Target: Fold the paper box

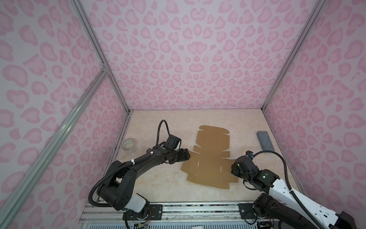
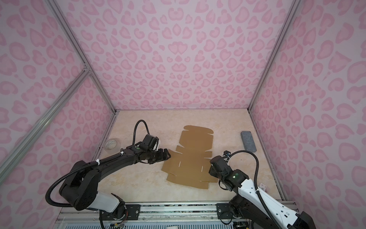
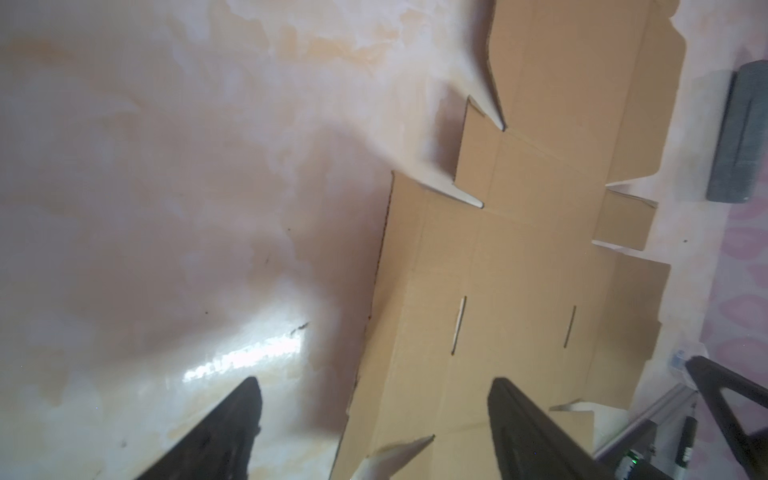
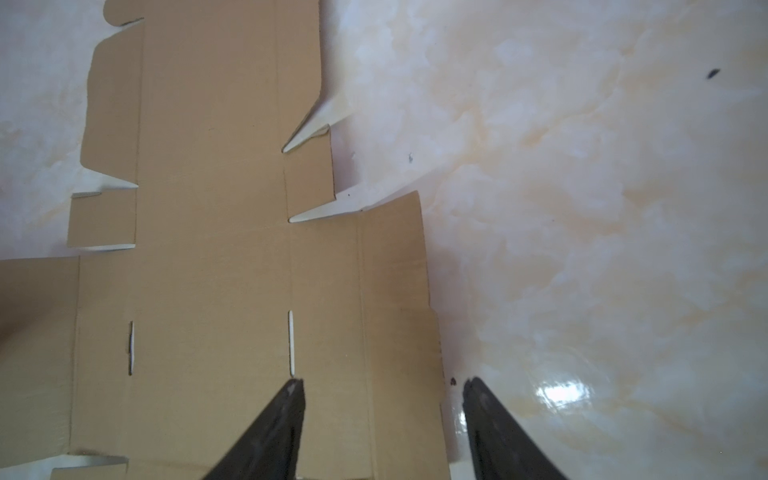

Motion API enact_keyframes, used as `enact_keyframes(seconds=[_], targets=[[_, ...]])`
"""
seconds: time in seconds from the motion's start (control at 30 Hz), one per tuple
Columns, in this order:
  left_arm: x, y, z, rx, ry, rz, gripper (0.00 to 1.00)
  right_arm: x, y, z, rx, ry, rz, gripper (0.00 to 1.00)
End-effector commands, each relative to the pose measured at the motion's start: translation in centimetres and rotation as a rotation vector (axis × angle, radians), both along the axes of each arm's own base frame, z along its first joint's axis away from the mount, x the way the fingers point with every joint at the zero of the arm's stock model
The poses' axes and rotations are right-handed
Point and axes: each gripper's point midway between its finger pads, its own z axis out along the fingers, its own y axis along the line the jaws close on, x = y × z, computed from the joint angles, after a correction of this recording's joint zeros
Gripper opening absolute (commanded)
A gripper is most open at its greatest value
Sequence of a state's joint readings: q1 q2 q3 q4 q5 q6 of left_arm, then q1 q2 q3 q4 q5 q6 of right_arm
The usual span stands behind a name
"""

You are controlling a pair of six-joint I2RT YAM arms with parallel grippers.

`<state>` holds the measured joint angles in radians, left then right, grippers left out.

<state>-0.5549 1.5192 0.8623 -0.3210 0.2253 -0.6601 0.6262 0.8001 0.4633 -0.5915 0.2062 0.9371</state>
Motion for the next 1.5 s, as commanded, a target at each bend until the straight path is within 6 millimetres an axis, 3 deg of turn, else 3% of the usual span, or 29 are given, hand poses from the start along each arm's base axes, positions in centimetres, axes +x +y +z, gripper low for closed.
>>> enact_keyframes(seconds=[0.0,0.37,0.73,1.27,1.47], targets=[[0.3,0.5,-0.8,0.079,-0.009,-0.019,0.85,-0.2,-0.2,0.0,-0.004,-0.003,0.017,0.63],[0.2,-0.3,-1.3,0.083,-0.017,-0.061,0.59,0.0,-0.1,0.5,0.031,-0.038,0.027,0.63],[0.1,-1.7,-1.1,0.029,-0.026,-0.11,0.26,-0.1,0.0,0.9,0.071,-0.08,0.027,0.63],[-0.1,-2.0,-0.7,0.008,-0.027,-0.115,0.04,-0.2,0.2,1.1,0.092,-0.09,0.036,0.63],[0.1,-0.9,1.5,-0.011,-0.053,0.012,0.03,-0.3,0.9,1.5,0.127,-0.078,0.049,0.63]])
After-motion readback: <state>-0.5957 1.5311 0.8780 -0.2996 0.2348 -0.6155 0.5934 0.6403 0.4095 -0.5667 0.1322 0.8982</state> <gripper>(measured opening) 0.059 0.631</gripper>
